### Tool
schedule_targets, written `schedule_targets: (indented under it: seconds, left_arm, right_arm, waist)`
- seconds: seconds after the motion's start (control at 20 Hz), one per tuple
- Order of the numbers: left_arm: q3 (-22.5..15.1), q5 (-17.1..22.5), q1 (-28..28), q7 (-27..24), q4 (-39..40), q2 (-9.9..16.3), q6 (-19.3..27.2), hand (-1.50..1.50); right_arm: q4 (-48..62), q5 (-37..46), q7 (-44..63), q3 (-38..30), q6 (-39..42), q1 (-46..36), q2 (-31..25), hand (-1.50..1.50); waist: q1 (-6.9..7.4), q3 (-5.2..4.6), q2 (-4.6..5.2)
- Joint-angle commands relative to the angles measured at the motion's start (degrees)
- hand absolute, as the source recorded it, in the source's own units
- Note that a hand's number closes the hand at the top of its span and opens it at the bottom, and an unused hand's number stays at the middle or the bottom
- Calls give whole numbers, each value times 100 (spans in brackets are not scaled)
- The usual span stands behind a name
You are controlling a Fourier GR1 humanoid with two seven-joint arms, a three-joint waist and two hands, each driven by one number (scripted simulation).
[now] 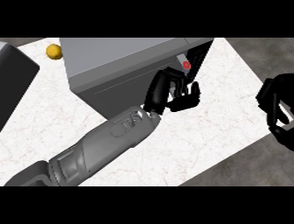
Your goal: Pick up the milk, place it into the microwave and close the microwave
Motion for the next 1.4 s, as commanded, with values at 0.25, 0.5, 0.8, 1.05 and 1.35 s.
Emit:
schedule_targets:
  seconds: [0.25,0.5,0.8,1.05,1.35]
  left_arm:
    - [46,9,-548,-77,307,-266,-46,150]
    - [55,71,-506,-136,241,-265,72,150]
    - [1295,1344,105,279,-190,-276,177,150]
    - [1623,1849,333,133,-104,-283,-343,150]
    - [1594,2286,521,-16,121,-229,-1098,150]
  right_arm:
    - [-480,-202,-82,189,344,92,48,150]
    - [-699,-321,-23,209,361,163,43,150]
    - [-936,-333,425,786,538,540,-22,150]
    - [-1180,-400,584,976,414,899,6,150]
    - [-1609,-422,621,1081,129,1211,179,150]
  waist:
    - [-214,8,58]
    - [-285,11,61]
    - [176,-120,182]
    - [370,-104,135]
    - [605,-102,77]
